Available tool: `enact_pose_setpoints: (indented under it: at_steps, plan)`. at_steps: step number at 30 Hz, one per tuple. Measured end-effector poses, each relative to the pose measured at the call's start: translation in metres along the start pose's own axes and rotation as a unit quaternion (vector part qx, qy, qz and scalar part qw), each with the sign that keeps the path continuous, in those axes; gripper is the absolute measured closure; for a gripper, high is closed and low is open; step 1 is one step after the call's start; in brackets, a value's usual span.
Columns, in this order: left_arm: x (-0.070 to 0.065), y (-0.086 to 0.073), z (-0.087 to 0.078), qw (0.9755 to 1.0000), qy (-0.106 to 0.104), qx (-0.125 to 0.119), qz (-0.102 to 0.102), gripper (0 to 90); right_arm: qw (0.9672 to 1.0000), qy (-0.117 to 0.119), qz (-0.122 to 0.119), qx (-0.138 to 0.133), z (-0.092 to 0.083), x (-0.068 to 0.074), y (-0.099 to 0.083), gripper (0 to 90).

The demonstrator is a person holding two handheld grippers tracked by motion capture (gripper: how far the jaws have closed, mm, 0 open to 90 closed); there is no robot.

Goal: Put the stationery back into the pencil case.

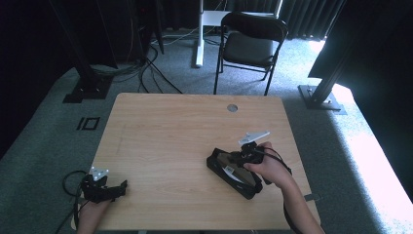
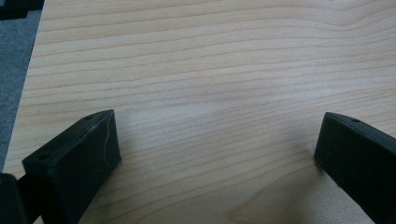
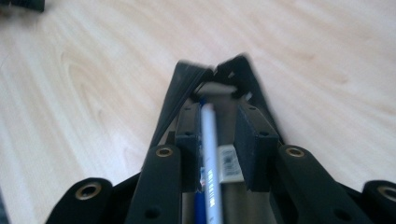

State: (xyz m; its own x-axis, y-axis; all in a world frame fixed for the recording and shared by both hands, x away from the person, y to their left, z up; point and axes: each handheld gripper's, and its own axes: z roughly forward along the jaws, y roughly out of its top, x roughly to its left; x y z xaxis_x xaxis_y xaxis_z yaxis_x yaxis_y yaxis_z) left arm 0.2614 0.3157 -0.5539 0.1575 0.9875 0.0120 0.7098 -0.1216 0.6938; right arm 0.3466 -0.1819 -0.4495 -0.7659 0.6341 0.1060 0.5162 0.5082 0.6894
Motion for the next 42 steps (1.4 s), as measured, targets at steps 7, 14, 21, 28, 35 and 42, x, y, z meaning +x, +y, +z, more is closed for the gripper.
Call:
enact_pose_setpoints:
  at_steps: [7, 14, 21, 28, 35, 42]
  plan:
    - [0.0, 0.0, 0.0, 1.0, 0.0, 0.0, 0.0, 0.4, 0.9992, -0.007, 0.019, -0.033, -0.001, -0.009, -0.001, 64.8]
    - [0.0, 0.0, 0.0, 1.0, 0.0, 0.0, 0.0, 0.4, 0.9967, -0.03, 0.039, -0.065, -0.002, -0.018, -0.003, 58.9]
    - [0.0, 0.0, 0.0, 1.0, 0.0, 0.0, 0.0, 0.4, 0.9902, -0.064, 0.074, -0.1, -0.007, -0.029, -0.006, 41.2]
    - [0.0, 0.0, 0.0, 1.0, 0.0, 0.0, 0.0, 0.4, 0.9846, -0.101, 0.095, -0.106, -0.013, -0.043, -0.011, 35.3]
    - [0.0, 0.0, 0.0, 1.0, 0.0, 0.0, 0.0, 0.4, 0.9808, -0.117, 0.11, -0.11, -0.015, -0.051, -0.02, 33.0]
    - [0.0, 0.0, 0.0, 1.0, 0.0, 0.0, 0.0, 0.4, 0.9774, -0.134, 0.125, -0.105, -0.015, -0.058, -0.035, 33.4]
